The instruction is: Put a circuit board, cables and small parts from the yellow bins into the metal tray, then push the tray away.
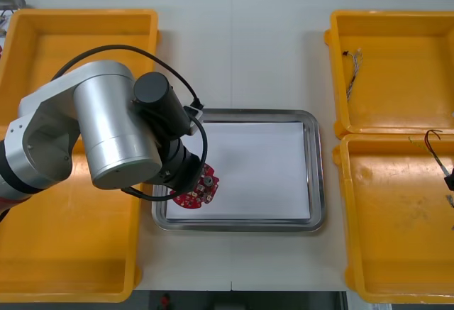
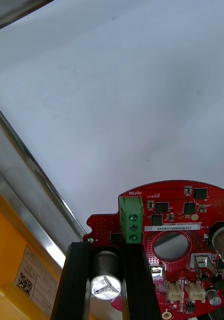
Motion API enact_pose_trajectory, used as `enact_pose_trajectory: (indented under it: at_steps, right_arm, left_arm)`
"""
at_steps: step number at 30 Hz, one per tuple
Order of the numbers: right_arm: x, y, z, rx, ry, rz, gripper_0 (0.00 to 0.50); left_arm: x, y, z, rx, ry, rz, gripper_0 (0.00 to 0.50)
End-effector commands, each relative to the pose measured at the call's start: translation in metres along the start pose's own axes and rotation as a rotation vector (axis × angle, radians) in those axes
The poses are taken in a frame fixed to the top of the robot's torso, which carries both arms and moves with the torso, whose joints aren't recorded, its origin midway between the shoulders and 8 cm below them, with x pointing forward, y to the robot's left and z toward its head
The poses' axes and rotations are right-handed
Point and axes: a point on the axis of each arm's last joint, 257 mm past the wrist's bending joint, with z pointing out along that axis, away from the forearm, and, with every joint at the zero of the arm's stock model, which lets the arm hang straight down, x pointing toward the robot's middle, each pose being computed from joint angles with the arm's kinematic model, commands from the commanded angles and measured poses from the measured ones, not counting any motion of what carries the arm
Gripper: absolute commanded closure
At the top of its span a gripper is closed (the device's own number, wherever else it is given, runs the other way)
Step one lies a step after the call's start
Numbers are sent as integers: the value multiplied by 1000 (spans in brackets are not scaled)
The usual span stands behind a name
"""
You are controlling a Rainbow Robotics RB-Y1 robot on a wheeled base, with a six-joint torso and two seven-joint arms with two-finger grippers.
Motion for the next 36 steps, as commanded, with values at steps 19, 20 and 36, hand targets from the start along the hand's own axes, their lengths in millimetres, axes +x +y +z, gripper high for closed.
enact_pose_trajectory:
  at_steps: [19, 20, 36]
  right_arm:
    - [-7, -2, -10, 35, -13, -95, 500]
    - [-7, -3, -10, 37, -15, -95, 500]
    - [-8, -4, -10, 43, -15, -93, 500]
  left_arm:
    - [-7, 1, 41, -24, -32, -100, 499]
    - [-7, 2, 41, -26, -31, -101, 498]
    - [-6, 9, 49, -48, -32, -115, 336]
